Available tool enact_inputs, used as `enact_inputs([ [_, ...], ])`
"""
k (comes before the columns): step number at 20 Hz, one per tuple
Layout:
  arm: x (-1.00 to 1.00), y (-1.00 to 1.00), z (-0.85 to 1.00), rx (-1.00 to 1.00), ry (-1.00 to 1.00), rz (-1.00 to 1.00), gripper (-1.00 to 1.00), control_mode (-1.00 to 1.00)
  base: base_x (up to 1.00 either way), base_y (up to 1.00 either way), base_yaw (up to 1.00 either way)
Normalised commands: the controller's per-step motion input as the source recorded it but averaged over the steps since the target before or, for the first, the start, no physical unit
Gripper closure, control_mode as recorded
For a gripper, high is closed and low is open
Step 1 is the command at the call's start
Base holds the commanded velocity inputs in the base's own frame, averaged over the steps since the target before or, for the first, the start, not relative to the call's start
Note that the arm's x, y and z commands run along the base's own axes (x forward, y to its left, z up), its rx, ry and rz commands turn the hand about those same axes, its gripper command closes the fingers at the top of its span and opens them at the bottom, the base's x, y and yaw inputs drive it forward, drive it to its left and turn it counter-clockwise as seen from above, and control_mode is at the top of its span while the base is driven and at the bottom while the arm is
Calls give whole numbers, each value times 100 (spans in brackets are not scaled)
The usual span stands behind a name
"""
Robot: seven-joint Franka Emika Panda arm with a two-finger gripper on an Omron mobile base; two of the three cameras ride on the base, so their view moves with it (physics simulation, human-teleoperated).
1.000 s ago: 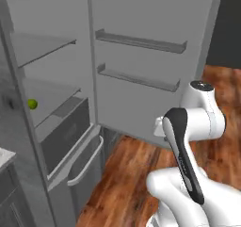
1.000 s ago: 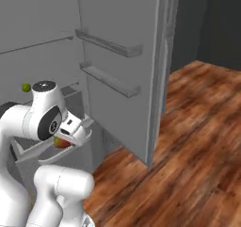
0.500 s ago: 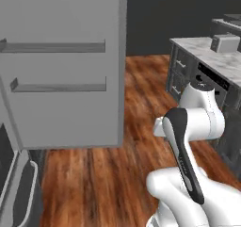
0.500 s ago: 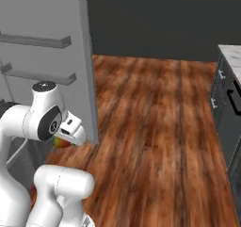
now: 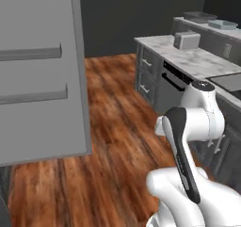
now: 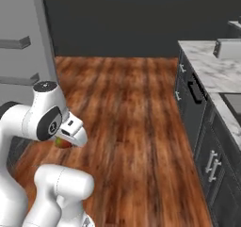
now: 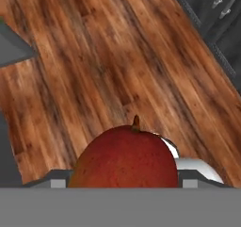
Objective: Place the cold items (mango and lime) from the fridge in one tupperware on the dining counter. Place the warm items (hot dog and kebab skewer) in the stove area in another tupperware.
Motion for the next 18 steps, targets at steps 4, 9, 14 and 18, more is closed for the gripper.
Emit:
enact_inputs([
  [4,0,0,0,0,0,0,100,100,32,-82,15],
  [9,0,0,0,0,0,0,100,100,95,-85,44],
  [14,0,0,0,0,0,0,100,100,75,-84,32],
  [18,0,0,0,0,0,0,100,100,93,-37,2],
])
